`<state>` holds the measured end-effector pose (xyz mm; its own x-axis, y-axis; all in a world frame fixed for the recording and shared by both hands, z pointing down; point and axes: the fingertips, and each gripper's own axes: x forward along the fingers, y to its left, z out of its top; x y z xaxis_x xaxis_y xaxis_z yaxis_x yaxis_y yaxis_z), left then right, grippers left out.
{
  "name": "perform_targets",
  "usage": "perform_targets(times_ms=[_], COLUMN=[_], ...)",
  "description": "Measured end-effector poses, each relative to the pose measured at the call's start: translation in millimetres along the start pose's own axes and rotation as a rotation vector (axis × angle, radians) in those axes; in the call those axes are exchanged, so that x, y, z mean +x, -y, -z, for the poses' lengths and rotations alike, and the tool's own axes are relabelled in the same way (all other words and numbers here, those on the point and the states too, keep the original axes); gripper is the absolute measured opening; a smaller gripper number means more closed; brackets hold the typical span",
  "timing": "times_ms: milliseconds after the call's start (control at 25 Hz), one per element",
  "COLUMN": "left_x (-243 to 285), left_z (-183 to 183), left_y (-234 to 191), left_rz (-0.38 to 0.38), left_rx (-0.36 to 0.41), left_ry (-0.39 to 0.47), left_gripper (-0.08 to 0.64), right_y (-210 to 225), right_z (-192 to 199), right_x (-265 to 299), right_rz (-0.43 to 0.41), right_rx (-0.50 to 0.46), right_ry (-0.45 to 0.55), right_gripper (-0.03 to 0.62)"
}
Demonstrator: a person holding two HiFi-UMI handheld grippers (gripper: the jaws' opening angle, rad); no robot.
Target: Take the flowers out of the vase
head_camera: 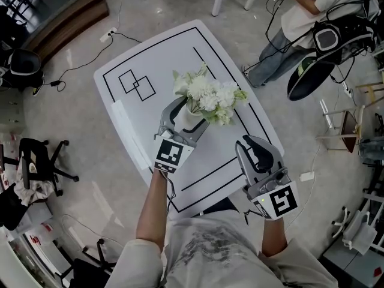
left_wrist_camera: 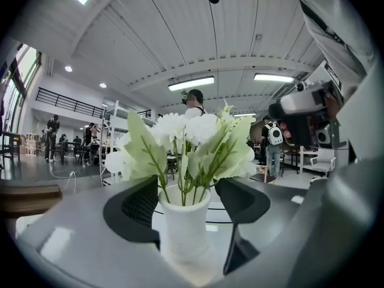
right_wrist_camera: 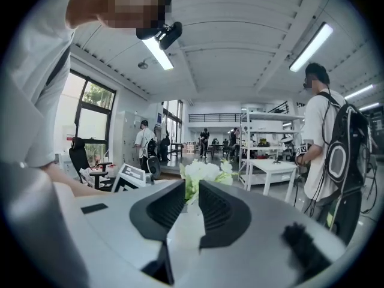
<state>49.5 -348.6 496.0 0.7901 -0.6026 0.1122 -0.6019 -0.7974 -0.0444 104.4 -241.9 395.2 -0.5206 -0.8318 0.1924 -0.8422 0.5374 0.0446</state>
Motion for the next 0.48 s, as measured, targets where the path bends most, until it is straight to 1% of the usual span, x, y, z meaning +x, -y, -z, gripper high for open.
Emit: perform_targets(times_ms=[160, 320, 480], left_x=[-0.5, -1.9, -2.8], left_z=[0.7, 1.6, 0.5], left_y=[-0.6, -2.2, -3.8], left_rz=[-0.017, -0.039, -0.047], left_rx=[0.003, -0.004, -0.004], left_ry=[-0.002, 0.002, 0.004], left_gripper=[0.324, 0.281, 0.279], right_y=[16.9, 19.8, 24.3], right_z=[3.5, 10.4, 14.8], right_x=[13.6, 20.6, 31.6], right_rz=[0.016, 0.009, -0.002], right_rx=[-0.019, -0.015, -0.011], right_ry=[0.000, -0.006, -0.008], right_gripper=[0.084, 0.086, 0.102])
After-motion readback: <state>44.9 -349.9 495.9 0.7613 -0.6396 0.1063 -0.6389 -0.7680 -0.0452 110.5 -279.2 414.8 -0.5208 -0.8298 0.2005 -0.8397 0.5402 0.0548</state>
